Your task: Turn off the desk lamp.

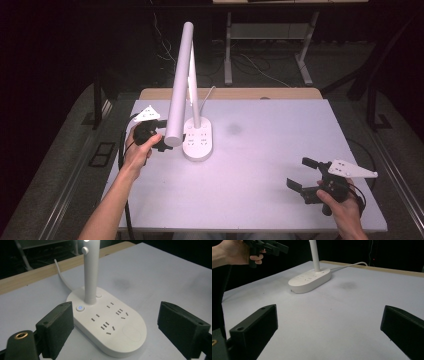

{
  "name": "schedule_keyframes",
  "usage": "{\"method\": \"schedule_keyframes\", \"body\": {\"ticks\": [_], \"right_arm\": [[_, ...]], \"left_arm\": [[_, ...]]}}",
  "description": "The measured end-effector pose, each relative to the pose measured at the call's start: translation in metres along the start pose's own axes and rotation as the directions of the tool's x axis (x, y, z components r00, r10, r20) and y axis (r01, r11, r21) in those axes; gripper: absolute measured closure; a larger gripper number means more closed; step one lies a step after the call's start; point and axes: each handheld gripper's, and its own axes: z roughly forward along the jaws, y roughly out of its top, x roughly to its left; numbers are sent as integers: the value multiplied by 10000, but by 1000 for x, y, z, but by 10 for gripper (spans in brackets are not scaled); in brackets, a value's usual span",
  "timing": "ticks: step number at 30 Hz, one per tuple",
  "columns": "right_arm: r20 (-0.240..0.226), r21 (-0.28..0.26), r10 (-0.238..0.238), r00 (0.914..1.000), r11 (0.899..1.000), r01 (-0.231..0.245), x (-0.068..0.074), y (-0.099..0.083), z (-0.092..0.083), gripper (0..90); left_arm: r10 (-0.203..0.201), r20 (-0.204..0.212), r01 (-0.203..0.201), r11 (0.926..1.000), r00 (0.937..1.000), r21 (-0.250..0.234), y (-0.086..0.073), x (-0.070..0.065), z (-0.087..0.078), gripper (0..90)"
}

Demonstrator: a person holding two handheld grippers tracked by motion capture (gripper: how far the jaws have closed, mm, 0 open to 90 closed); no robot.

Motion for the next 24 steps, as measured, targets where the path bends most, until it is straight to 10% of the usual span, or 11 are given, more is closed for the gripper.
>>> {"method": "schedule_keyframes", "body": {"ticks": [14,24], "right_arm": [[11,39,26,10000,10000,-27,-1,-1,0,9],[-10,27,40,10000,10000,-40,-1,-1,0,9]], "left_arm": [[-447,552,409,9968,9975,680,8,23,19,201],[-920,144,902,9912,9957,969,20,38,32,189]]}}
